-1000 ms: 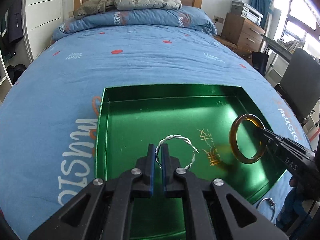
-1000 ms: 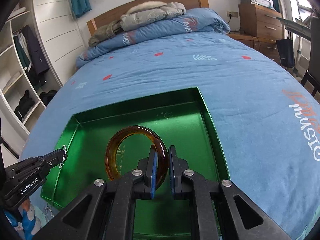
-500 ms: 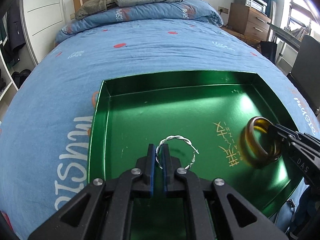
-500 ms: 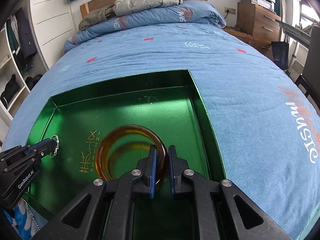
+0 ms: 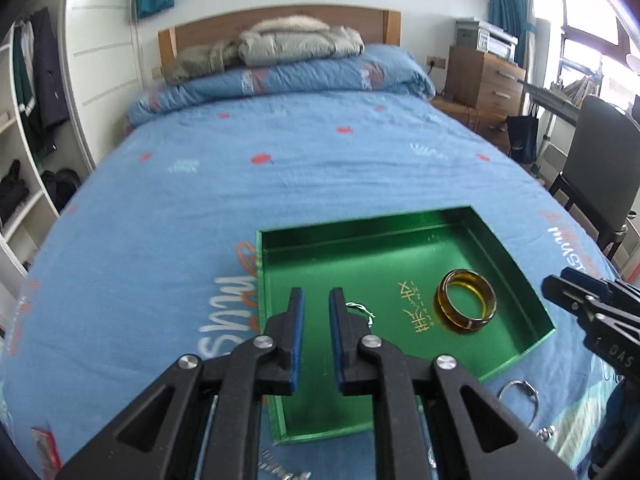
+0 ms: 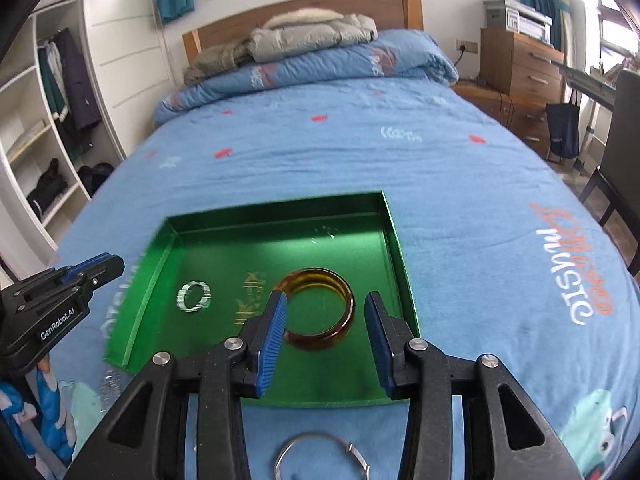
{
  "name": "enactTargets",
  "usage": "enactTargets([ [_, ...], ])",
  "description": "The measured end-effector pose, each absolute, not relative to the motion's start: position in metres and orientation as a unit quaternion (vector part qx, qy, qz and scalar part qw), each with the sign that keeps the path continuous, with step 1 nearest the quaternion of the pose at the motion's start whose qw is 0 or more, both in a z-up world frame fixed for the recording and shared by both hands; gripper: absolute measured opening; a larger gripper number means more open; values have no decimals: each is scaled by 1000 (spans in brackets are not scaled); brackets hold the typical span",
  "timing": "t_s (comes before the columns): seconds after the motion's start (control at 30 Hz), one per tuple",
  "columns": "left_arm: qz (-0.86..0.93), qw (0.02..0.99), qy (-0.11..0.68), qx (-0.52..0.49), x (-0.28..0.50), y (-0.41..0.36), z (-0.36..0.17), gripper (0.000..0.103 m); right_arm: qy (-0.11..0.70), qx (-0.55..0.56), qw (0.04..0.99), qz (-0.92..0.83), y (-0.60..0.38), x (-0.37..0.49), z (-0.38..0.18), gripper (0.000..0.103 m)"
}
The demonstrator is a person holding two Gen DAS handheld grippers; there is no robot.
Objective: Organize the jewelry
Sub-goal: 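Carry both pieces into the green tray and open both tools, then move both tools back toward the remaining jewelry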
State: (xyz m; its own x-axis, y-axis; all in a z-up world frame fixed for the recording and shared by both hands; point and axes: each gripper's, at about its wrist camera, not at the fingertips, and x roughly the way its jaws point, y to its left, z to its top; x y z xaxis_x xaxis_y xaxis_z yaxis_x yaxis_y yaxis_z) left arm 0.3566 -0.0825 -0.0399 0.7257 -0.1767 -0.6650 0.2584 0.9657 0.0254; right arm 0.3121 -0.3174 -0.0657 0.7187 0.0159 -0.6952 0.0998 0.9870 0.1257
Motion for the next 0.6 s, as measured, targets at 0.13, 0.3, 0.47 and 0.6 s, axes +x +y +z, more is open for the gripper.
enactTargets([
  [0.13,-115,929,347,54,319,-50,-15,12,344,71,936,-2,-304,262,-32,40],
  [0.3,-100,930,352,37,261,-5,-4,12,326,50,944,28,-279,196,-12,40],
  [0.47,-95,930,356,21,201,37,-3,14,314,52,947,47,-265,135,-1,40],
  [0.6,-93,930,356,16,163,59,-5,14,302,60,950,50,-258,95,8,40],
])
